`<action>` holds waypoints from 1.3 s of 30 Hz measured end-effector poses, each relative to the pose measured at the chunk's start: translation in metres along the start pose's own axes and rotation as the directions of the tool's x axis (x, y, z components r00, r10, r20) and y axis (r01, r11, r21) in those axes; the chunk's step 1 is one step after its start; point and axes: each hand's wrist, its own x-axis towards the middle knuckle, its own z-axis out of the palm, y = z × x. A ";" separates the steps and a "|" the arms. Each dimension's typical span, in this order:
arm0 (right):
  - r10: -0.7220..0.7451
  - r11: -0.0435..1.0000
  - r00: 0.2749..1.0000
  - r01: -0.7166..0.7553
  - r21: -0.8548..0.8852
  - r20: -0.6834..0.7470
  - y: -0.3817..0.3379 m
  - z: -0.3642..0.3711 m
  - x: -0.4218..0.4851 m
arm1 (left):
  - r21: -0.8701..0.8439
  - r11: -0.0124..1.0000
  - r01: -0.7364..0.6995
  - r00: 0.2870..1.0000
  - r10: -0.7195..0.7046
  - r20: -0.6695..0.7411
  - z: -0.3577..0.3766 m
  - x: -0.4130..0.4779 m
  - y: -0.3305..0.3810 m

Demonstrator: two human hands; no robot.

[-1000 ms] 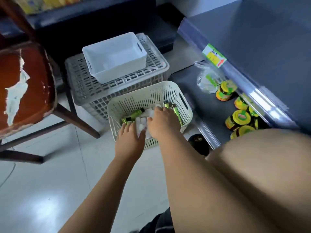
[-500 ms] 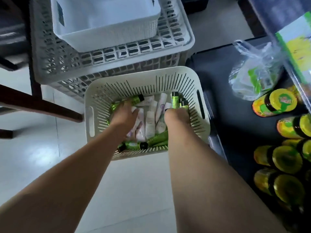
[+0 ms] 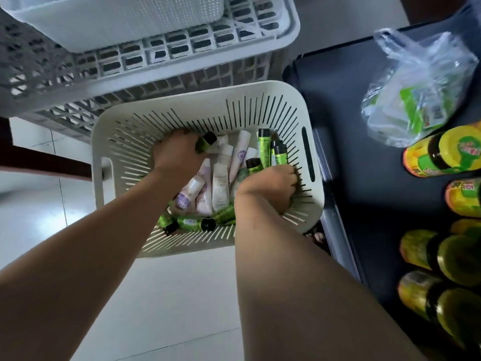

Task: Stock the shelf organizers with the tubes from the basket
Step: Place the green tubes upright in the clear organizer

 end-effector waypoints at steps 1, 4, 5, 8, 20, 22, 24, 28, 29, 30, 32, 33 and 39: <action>-0.009 1.000 1.000 0.009 -0.001 -0.016 0.000 0.003 0.000 | -0.042 0.999 -0.019 0.999 0.018 -0.038 -0.004 -0.003 0.000; -0.030 0.997 0.999 0.032 -0.075 0.024 0.001 0.005 0.006 | -0.225 0.974 -0.027 0.993 0.000 -0.118 -0.019 -0.015 0.004; -0.032 0.994 0.999 0.036 -0.106 0.040 0.000 0.003 0.008 | -0.310 0.951 0.005 0.992 -0.044 -0.120 -0.024 -0.020 0.006; -0.072 0.967 0.988 0.102 -0.232 0.135 0.003 -0.003 0.019 | -0.613 0.783 0.104 0.979 -0.190 -0.077 -0.038 -0.035 0.018; -0.319 0.934 0.938 0.335 -0.121 0.138 -0.002 -0.002 0.009 | -0.938 -0.143 0.316 0.877 -0.332 0.347 -0.044 -0.045 0.019; -0.399 0.917 0.915 0.396 0.050 0.053 -0.001 -0.007 0.004 | -0.890 -0.304 0.339 0.847 -0.314 0.430 -0.044 -0.049 0.016; -0.498 0.835 0.867 0.477 0.276 0.009 0.000 -0.015 -0.003 | -0.828 -0.449 0.336 0.825 -0.283 0.489 -0.042 -0.057 0.016; -0.504 0.710 0.862 0.381 0.593 0.050 -0.005 -0.037 -0.016 | -0.760 -0.551 0.344 0.820 -0.219 0.530 -0.049 -0.081 0.023; -0.476 0.696 0.876 0.325 0.640 0.072 -0.007 -0.045 -0.019 | -0.748 -0.570 0.341 0.830 -0.191 0.524 -0.052 -0.088 0.025; -0.451 0.677 0.886 0.261 0.689 0.108 -0.007 -0.053 -0.023 | -0.734 -0.590 0.337 0.846 -0.153 0.511 -0.055 -0.096 0.027; -0.448 0.622 0.867 0.125 0.773 0.220 -0.005 -0.069 -0.032 | -0.712 -0.615 0.339 0.871 -0.081 0.484 -0.063 -0.111 0.029; -0.458 0.587 0.840 0.040 0.809 0.291 -0.004 -0.077 -0.037 | -0.709 -0.617 0.341 0.881 -0.055 0.471 -0.066 -0.119 0.030; -0.565 0.450 0.605 -0.343 0.824 0.561 0.013 -0.126 -0.055 | -0.720 -0.594 0.358 0.922 0.101 0.374 -0.104 -0.155 0.035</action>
